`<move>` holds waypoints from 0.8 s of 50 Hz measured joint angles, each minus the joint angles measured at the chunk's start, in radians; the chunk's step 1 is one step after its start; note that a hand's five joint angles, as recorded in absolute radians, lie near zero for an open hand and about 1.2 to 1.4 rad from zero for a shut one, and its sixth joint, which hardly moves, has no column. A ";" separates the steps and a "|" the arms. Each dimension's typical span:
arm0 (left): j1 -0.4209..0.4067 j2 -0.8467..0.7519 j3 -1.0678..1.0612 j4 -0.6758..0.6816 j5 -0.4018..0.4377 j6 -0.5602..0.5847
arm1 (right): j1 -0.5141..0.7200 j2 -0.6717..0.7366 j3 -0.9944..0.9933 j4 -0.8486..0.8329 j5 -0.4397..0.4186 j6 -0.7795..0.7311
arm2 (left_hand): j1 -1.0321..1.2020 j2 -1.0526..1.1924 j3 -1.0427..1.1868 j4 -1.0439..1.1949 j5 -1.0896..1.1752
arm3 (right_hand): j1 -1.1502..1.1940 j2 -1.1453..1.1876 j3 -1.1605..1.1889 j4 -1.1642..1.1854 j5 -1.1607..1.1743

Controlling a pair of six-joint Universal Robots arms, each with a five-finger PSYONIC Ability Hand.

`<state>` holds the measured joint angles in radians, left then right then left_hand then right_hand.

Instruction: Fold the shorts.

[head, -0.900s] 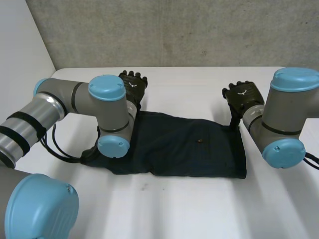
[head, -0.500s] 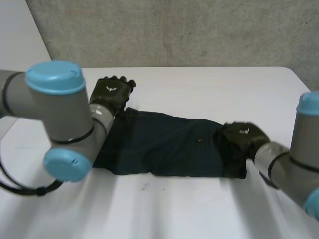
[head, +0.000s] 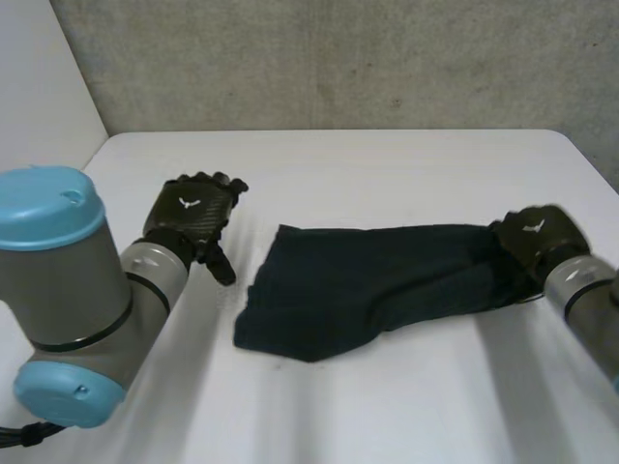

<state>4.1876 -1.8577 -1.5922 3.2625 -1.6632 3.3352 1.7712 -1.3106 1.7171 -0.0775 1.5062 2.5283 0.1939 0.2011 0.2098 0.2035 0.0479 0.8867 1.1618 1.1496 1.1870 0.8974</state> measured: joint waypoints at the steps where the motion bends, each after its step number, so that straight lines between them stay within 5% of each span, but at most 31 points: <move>1: 0.001 0.007 -0.003 0.000 0.000 0.000 | -0.003 -0.006 -0.009 0.008 0.000 -0.023 | 0.000 0.000 0.000 0.000 0.000 | 0.000 0.000 0.000 0.000 0.000; 8: 0.011 0.065 -0.019 0.001 0.000 0.001 | 0.089 -0.003 -0.147 0.043 -0.012 -0.229 | 0.000 0.000 0.000 0.000 0.000 | 0.000 0.000 0.003 0.000 0.000; 12: 0.012 0.071 -0.016 0.003 -0.002 0.000 | 0.264 0.059 -0.237 0.024 -0.054 -0.299 | 0.000 0.000 0.000 0.000 0.000 | 0.000 0.000 0.027 0.004 0.002; 17: 0.012 0.070 -0.005 0.007 -0.003 -0.001 | 0.450 0.166 -0.295 -0.005 -0.162 -0.374 | 0.000 0.000 0.000 0.000 0.000 | 0.000 0.008 0.036 0.004 0.052; 23: 0.010 0.068 0.025 0.011 -0.004 -0.002 | 0.531 0.251 -0.306 -0.017 -0.275 -0.429 | 0.000 0.000 0.000 0.000 0.000 | 0.000 0.004 0.019 -0.019 0.052; 24: 0.009 0.067 0.041 0.012 -0.004 -0.002 | 0.535 0.257 -0.307 -0.019 -0.285 -0.428 | 0.000 0.000 0.000 0.000 0.000 | -0.110 -0.236 -0.223 -0.261 -0.144; 27: 0.007 0.063 0.065 0.013 -0.004 -0.001 | 0.533 0.249 -0.308 -0.021 -0.287 -0.396 | 0.000 0.000 0.000 0.000 0.000 | -0.214 -0.372 -0.347 -0.383 -0.251; 30: -0.002 0.041 0.123 0.014 -0.004 -0.002 | 0.490 0.193 -0.304 -0.026 -0.264 -0.218 | 0.000 0.000 0.000 0.000 0.000 | -0.531 -0.762 -0.742 -0.780 -0.649; 40: -0.088 -0.162 0.323 0.005 0.017 -0.058 | 0.260 0.053 -0.283 -0.014 -0.226 0.516 | 0.000 0.000 0.000 0.000 0.000 | -0.681 -0.942 -0.938 -0.953 -0.826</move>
<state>4.0993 -2.0192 -1.2690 3.2674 -1.6465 3.2771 2.0311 -1.2580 1.4344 -0.0913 1.2802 3.0446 0.1939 0.2011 0.2098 0.2035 0.0478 0.2053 0.2200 0.2112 0.2339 0.0716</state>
